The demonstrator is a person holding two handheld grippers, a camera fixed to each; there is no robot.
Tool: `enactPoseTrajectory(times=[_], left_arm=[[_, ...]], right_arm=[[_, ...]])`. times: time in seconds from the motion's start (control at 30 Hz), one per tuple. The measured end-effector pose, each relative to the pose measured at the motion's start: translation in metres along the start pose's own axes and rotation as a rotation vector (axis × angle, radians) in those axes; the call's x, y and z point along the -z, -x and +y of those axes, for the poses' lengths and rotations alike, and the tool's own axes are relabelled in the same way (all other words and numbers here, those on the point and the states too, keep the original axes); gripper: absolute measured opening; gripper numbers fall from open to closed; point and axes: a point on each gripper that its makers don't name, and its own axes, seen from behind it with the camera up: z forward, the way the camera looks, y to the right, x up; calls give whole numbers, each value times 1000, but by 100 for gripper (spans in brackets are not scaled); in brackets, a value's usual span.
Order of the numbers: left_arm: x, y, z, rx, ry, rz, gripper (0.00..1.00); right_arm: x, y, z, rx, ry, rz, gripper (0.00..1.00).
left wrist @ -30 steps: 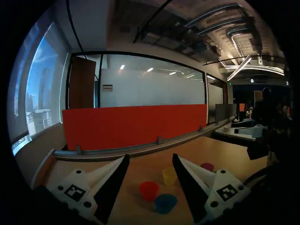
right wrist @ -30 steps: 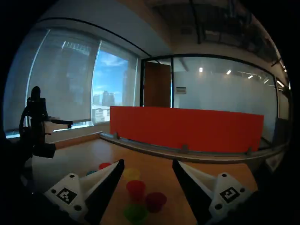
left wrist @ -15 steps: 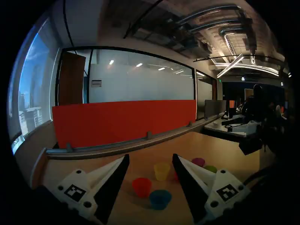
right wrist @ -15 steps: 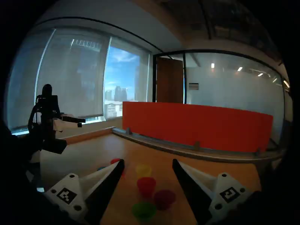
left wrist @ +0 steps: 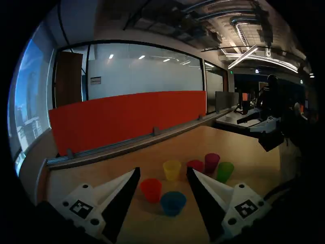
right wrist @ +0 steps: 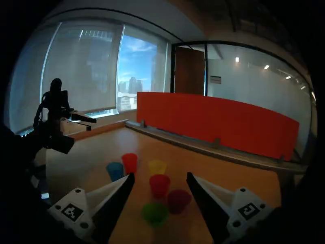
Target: Pour water
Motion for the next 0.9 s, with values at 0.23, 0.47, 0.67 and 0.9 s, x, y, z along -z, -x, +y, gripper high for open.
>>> enactPoseTrajectory(times=[0.23, 0.47, 0.67, 0.9], left_arm=[[-4, 10, 1, -2, 1, -26, 84], [-10, 24, 6, 3, 21, -57, 84], [-16, 42, 7, 16, 30, -88, 85], [-23, 69, 10, 30, 43, -128, 84]], right_arm=[[-2, 19, -2, 18, -16, -46, 99], [-8, 44, 1, 17, -22, -96, 99], [-11, 63, 3, 10, -23, -122, 99], [-16, 87, 2, 12, -24, -161, 100]])
